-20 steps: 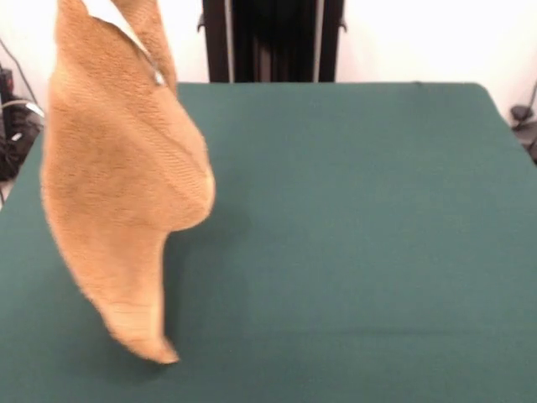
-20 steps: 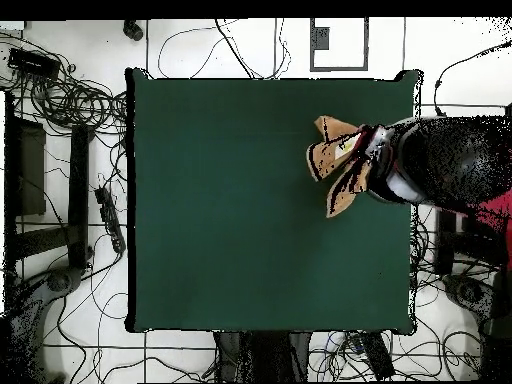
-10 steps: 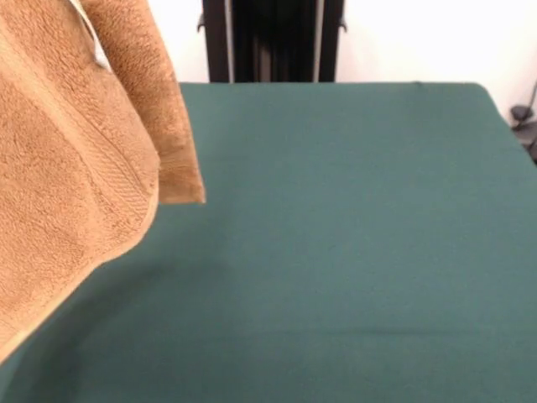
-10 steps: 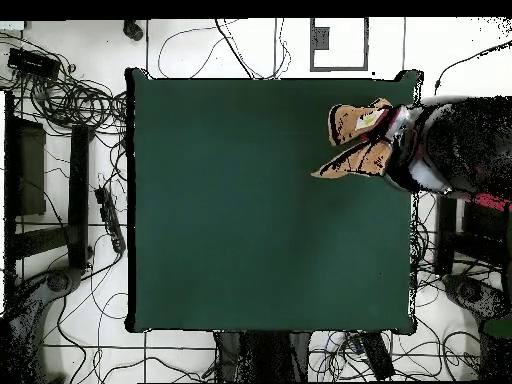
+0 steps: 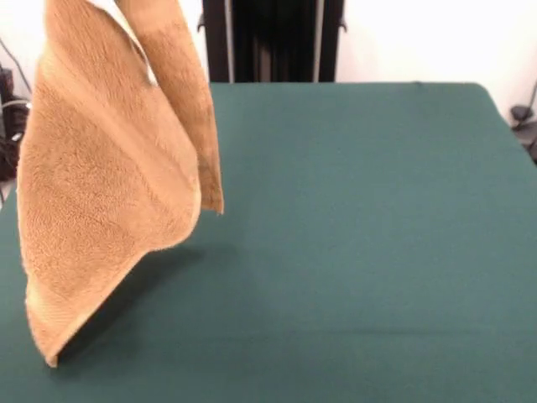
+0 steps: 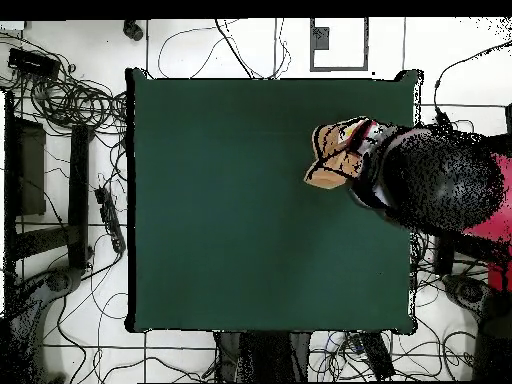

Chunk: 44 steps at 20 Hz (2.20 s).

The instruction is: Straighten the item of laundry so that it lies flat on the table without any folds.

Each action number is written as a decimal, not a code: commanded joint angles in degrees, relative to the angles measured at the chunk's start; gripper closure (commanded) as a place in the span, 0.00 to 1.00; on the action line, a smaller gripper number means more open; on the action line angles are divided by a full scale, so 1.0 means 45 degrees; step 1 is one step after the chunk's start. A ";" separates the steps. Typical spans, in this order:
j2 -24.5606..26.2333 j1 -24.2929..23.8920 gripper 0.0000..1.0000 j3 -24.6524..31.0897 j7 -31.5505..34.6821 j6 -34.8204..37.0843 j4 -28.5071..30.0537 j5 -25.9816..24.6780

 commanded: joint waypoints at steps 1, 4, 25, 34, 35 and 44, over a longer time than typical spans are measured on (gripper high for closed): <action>0.0882 0.0910 1.00 0.1103 0.0243 -0.2358 0.3628 -0.0142; 0.1240 0.0950 1.00 0.1097 0.0474 -0.2946 0.3896 -0.0038; 0.1177 0.4846 1.00 -0.1381 0.4131 -0.4432 0.4483 0.1490; 0.0044 0.5689 1.00 -0.2279 0.3649 -0.2856 0.4539 0.2641; 0.0112 0.5845 1.00 -0.2502 0.3690 -0.2964 0.4441 0.2623; 0.0451 0.6086 1.00 -0.2902 0.3061 -0.3821 0.4374 0.2919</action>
